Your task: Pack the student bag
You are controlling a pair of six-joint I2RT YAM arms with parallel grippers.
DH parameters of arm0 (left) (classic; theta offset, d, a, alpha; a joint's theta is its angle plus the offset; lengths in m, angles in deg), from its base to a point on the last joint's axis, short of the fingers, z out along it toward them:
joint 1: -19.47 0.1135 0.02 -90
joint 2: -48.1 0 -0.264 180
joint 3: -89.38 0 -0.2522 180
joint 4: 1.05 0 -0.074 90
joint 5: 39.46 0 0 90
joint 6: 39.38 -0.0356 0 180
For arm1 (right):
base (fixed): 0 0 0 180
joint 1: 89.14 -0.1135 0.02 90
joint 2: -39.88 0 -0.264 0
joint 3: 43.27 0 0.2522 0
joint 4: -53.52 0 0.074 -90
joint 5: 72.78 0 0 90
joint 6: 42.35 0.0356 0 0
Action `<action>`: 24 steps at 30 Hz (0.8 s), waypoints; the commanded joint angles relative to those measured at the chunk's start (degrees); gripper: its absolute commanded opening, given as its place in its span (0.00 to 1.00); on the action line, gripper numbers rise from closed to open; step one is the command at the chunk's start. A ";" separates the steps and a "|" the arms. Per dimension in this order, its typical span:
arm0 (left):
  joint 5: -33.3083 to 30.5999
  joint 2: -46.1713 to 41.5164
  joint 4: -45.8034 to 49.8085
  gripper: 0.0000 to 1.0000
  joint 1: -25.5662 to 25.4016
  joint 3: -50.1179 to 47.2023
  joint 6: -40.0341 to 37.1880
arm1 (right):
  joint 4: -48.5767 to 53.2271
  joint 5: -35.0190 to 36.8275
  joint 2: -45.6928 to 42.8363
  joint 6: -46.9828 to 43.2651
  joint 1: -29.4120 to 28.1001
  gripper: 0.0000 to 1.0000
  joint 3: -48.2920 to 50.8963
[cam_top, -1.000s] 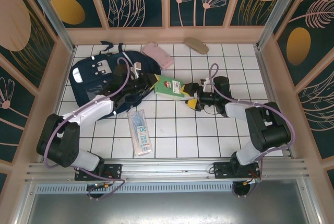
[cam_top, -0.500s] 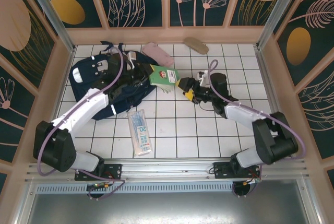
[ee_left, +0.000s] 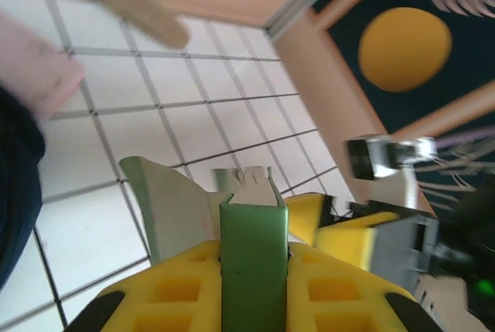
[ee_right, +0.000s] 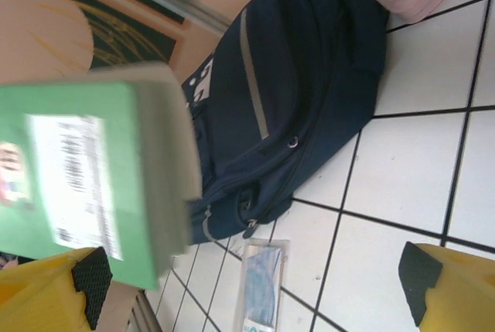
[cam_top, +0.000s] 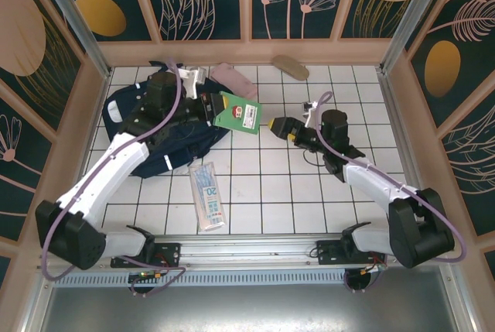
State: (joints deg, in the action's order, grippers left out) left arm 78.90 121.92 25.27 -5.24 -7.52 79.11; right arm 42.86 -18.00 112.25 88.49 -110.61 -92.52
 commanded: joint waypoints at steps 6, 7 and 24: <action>5.60 -19.47 -9.71 0.00 -9.86 -10.36 -48.20 | -27.06 9.60 -16.67 -26.05 -10.98 0.99 17.00; 7.20 -22.68 -11.14 0.00 -9.88 -12.65 -52.57 | -26.73 12.42 -18.33 -33.39 -14.28 0.99 17.98; 21.09 -36.49 -23.11 0.00 -9.90 -29.77 -61.85 | -39.01 27.20 -18.27 -58.74 -27.83 0.97 19.27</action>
State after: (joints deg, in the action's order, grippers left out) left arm 94.83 87.60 9.01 -15.36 -37.26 18.43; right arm 7.93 8.64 95.53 34.83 -138.26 -72.85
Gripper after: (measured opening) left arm 0.185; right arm 0.974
